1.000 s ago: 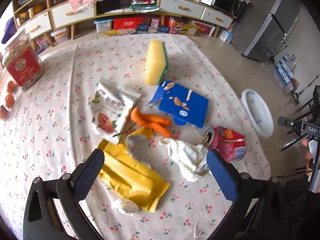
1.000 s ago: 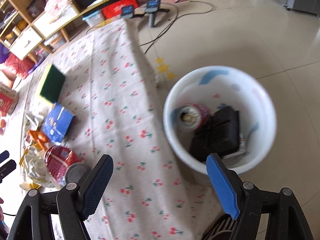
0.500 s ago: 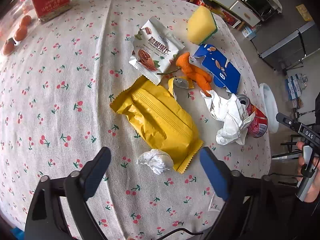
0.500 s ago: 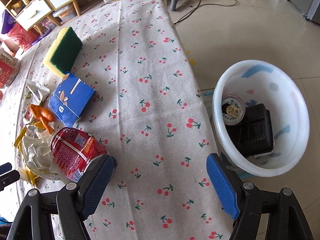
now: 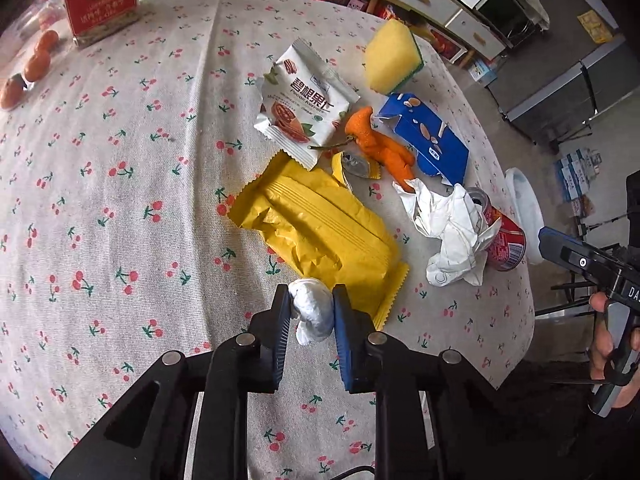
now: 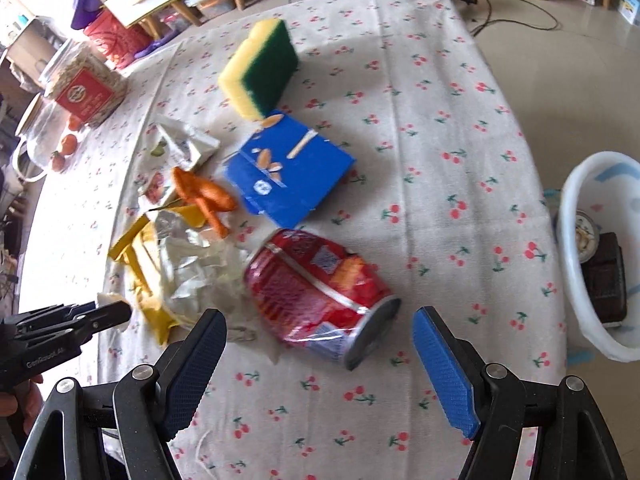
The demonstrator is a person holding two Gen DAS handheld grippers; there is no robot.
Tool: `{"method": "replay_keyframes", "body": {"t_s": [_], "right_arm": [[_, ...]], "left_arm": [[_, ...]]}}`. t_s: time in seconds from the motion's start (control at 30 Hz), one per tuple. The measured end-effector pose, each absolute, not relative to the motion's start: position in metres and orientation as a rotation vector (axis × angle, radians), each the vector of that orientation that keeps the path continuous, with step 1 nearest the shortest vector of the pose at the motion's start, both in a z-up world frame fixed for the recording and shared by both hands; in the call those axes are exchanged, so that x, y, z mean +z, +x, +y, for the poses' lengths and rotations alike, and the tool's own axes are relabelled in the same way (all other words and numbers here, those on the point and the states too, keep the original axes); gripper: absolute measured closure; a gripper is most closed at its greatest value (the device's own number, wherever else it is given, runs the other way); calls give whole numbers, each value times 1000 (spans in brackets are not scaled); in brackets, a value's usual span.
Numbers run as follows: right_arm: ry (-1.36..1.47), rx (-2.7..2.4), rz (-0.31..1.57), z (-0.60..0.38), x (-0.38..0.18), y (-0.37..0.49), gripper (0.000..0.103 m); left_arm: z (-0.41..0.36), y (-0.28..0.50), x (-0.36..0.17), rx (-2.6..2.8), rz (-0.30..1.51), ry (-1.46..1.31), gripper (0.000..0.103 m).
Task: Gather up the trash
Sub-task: 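Grasp the white tissue with the left tool while the right tool grasps crumpled foil, then carry the foil and tissue over the bucket while the left tool opens to drop the tissue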
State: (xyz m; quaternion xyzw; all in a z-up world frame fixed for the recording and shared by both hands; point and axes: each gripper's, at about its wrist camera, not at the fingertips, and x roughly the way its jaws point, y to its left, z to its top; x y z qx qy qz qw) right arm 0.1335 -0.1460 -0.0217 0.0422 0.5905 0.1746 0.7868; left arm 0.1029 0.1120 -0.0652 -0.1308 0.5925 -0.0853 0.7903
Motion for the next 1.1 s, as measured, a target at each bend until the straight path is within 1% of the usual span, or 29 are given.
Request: {"method": "replay_keyframes", "body": {"t_s": [0.2, 0.27, 0.37, 0.53, 0.57, 0.67, 0.83, 0.93, 1.1], "right_arm": [[41, 491, 1282, -93, -26, 125, 22], [11, 498, 1279, -80, -29, 125, 24], [-29, 487, 1280, -67, -37, 125, 29], [-61, 467, 1301, -54, -55, 132, 40], [-65, 454, 1302, -52, -59, 134, 41], [-64, 421, 1307, -52, -65, 137, 48], [-60, 393, 1300, -53, -69, 142, 57], [-56, 394, 1293, -55, -65, 142, 60], [3, 432, 1280, -62, -52, 139, 60]], "left_arm": [[125, 88, -47, -131, 1209, -205, 81], [132, 83, -44, -113, 1195, -195, 81], [141, 79, -43, -99, 1189, -206, 81], [151, 74, -44, -84, 1187, -222, 81], [151, 74, -45, -83, 1187, -222, 81], [153, 72, -44, -81, 1185, -221, 81], [153, 70, -43, -82, 1180, -218, 81], [154, 69, -41, -81, 1174, -219, 81], [152, 69, -34, -83, 1156, -225, 81]]}}
